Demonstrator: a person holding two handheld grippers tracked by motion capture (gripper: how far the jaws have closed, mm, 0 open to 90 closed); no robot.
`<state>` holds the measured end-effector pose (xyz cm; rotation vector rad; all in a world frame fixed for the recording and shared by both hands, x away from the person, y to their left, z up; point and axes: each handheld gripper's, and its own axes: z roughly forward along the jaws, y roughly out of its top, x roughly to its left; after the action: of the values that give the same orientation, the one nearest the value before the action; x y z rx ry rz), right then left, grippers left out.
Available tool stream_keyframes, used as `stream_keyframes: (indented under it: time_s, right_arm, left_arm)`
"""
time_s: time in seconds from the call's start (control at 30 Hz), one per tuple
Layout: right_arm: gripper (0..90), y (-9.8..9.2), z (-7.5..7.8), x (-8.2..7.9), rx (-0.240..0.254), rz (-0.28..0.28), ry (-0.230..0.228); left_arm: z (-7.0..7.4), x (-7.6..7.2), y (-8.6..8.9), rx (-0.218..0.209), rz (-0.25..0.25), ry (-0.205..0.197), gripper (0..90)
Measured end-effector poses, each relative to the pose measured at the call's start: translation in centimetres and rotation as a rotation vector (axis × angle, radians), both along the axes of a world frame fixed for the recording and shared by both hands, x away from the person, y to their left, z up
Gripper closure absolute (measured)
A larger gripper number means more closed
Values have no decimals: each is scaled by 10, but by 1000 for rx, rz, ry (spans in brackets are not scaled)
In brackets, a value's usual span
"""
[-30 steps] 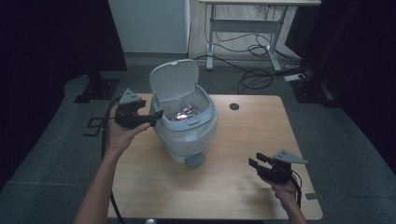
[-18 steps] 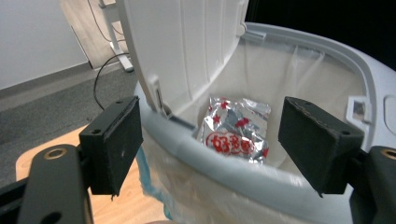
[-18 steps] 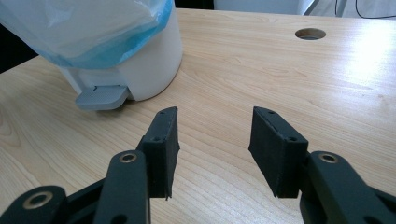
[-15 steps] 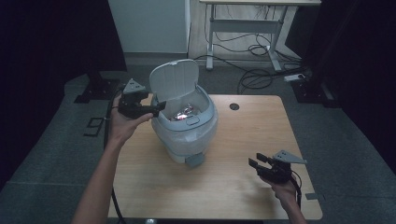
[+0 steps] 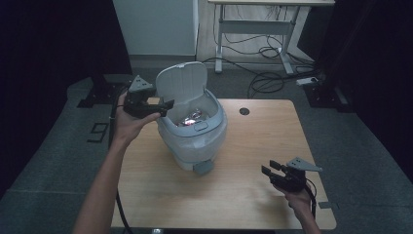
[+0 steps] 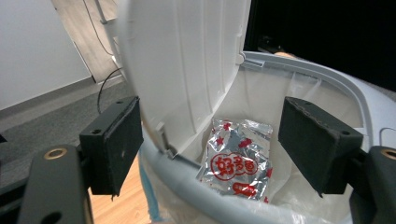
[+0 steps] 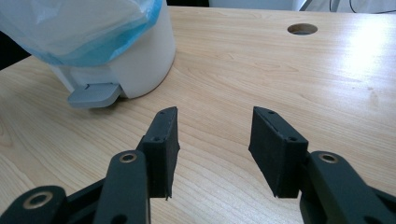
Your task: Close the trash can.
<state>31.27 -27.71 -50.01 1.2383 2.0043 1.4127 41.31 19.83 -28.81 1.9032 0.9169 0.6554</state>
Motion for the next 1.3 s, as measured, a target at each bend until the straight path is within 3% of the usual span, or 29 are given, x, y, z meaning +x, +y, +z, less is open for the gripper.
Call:
stream_keyframes:
  time_s: [0.17,0.37,0.63,0.9,1.3]
  right_arm:
    - [521,2,-1,0,-6,4,1]
    - [520,-1,0,-1,-4,-5,1]
    - [520,-6,0,-1,6,-17,1]
    - [520,-1,3,-3,4,-4,-9]
    - [518,1,3,-6,6,2,-8]
  left_arm:
    - [-1,7,10,-26,32,6,217]
    - [5,17,-2,-51,-20,-15,213]
    - [7,9,-11,-40,-47,-34,185]
    - [6,0,-20,-33,-102,-19,150]
    - [-12,-13,-38,-56,-166,23,146]
